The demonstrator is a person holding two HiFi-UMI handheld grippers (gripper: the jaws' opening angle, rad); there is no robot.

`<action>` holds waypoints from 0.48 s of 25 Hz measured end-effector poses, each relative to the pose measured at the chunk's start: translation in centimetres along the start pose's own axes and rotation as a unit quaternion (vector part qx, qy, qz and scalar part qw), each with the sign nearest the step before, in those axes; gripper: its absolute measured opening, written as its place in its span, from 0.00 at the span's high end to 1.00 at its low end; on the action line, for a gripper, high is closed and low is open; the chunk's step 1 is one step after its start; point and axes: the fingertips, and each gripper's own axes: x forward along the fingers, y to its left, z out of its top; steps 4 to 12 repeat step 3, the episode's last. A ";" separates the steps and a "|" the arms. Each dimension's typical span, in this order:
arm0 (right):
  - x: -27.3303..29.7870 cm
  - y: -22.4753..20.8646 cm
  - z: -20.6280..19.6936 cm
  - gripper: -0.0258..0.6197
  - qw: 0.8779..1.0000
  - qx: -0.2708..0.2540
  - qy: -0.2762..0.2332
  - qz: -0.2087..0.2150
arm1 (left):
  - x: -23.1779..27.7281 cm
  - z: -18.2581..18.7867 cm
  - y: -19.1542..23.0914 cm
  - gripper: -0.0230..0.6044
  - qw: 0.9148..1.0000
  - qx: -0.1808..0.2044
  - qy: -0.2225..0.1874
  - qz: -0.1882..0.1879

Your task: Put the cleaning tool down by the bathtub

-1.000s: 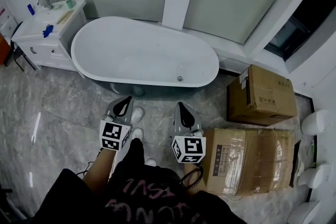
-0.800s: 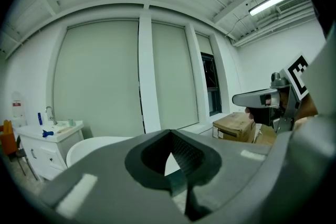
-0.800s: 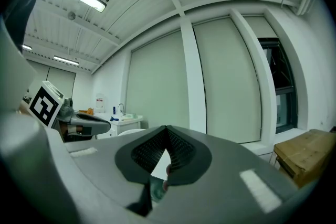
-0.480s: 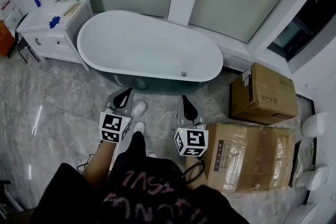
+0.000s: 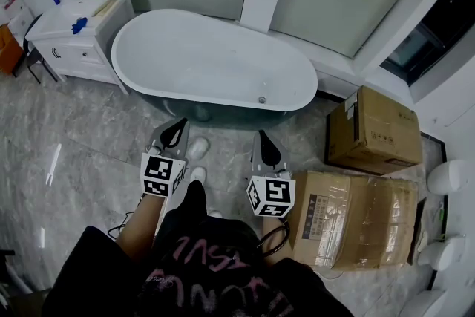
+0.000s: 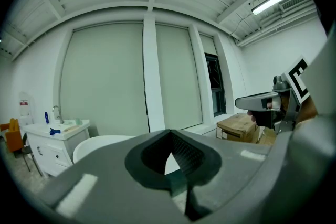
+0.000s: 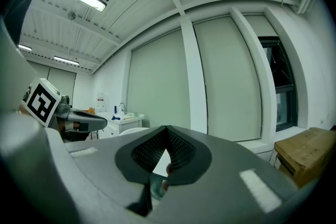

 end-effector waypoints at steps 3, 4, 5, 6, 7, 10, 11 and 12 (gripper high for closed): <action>-0.1 -0.4 -0.1 0.94 1.000 0.001 0.000 -0.003 | 0.2 0.3 -0.2 0.96 1.000 -0.001 -0.003 0.001; -0.1 -0.4 -0.1 0.94 1.000 0.001 0.000 -0.003 | 0.2 0.3 -0.2 0.96 1.000 -0.001 -0.003 0.001; -0.1 -0.4 -0.1 0.94 1.000 0.001 0.000 -0.003 | 0.2 0.3 -0.2 0.96 1.000 -0.001 -0.003 0.001; -0.1 -0.4 -0.1 0.94 1.000 0.001 0.000 -0.003 | 0.2 0.3 -0.2 0.96 1.000 -0.001 -0.003 0.001; -0.1 -0.4 -0.1 0.94 1.000 0.001 0.000 -0.003 | 0.2 0.3 -0.2 0.96 1.000 -0.001 -0.003 0.001; -0.1 -0.4 -0.1 0.94 1.000 0.001 0.000 -0.003 | 0.2 0.3 -0.2 0.96 1.000 -0.001 -0.003 0.001; -0.1 -0.4 -0.1 0.94 1.000 0.001 0.000 -0.003 | 0.2 0.3 -0.2 0.96 1.000 -0.001 -0.003 0.001; -0.1 -0.4 -0.1 0.94 1.000 0.001 0.000 -0.003 | 0.2 0.3 -0.2 0.96 1.000 -0.001 -0.003 0.001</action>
